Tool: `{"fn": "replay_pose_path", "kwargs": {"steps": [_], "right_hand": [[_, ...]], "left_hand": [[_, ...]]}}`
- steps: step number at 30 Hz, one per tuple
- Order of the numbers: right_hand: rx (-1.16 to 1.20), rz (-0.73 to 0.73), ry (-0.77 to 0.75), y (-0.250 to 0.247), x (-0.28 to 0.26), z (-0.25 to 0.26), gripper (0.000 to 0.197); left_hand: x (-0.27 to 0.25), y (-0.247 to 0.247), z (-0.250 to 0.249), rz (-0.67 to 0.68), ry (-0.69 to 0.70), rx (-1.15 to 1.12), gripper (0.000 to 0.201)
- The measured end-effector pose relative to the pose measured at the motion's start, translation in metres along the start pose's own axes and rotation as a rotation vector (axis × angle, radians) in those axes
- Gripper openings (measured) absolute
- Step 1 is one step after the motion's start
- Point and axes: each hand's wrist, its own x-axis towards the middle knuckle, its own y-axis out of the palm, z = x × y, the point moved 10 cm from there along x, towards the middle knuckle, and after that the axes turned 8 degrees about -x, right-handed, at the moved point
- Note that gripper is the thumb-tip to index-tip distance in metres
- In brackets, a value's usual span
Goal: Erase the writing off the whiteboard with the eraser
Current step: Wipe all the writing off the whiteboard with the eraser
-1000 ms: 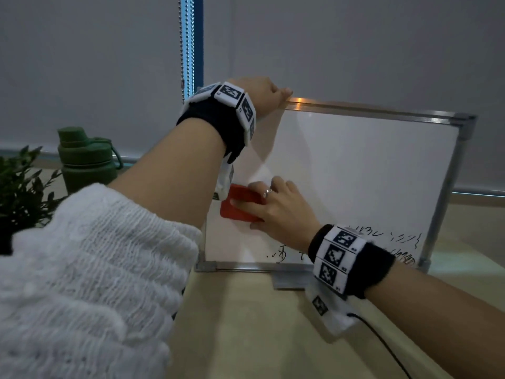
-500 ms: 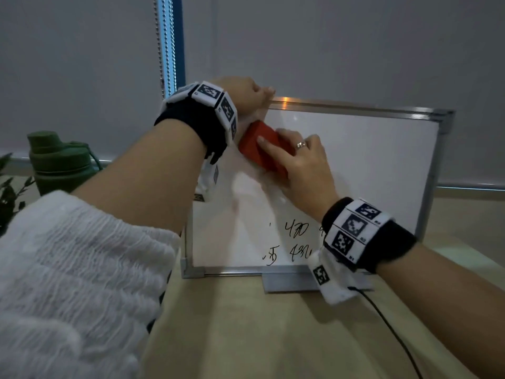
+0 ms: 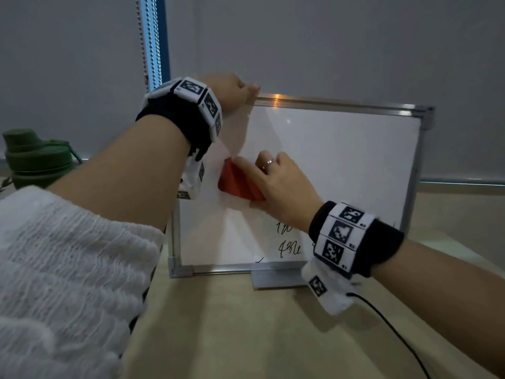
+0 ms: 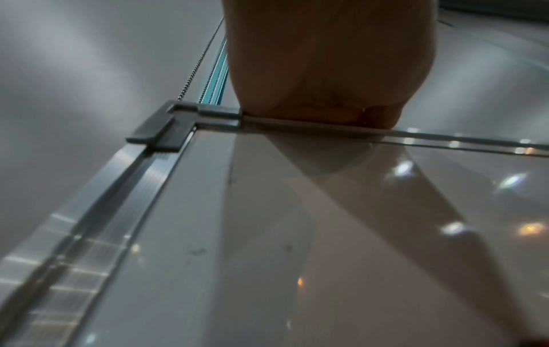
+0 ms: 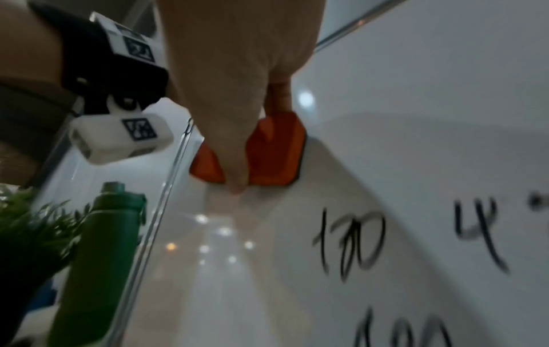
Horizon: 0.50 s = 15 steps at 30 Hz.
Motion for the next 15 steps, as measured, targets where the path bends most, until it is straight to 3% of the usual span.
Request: {"fn": "replay_pose_path", "kwargs": {"steps": [2,6,8,10,13,15], "right_hand": [[0.011,0.106,-0.014,0.02,-0.016,0.016,0.087],[-0.163,0.389,-0.303,0.072,-0.07,0.066,0.081],[-0.214,0.474,-0.372,0.072,-0.071,0.068,0.076],[-0.229,0.473,-0.346,0.057,-0.052,0.059,0.068],[-0.138,0.373,-0.145,0.033,-0.02,0.035,0.078],[-0.131,0.392,-0.084,0.04,-0.027,0.037,0.081]], "left_hand": [[0.002,0.002,0.001,0.003,-0.005,-0.005,0.059],[0.005,0.002,0.004,-0.006,-0.008,0.001,0.06],[0.004,0.001,0.004,-0.01,-0.003,0.012,0.061],[0.004,0.0,0.004,-0.015,0.0,0.012,0.062],[0.003,0.001,0.005,-0.004,-0.008,-0.007,0.06],[0.003,0.001,0.005,-0.004,-0.011,-0.009,0.061]]}}
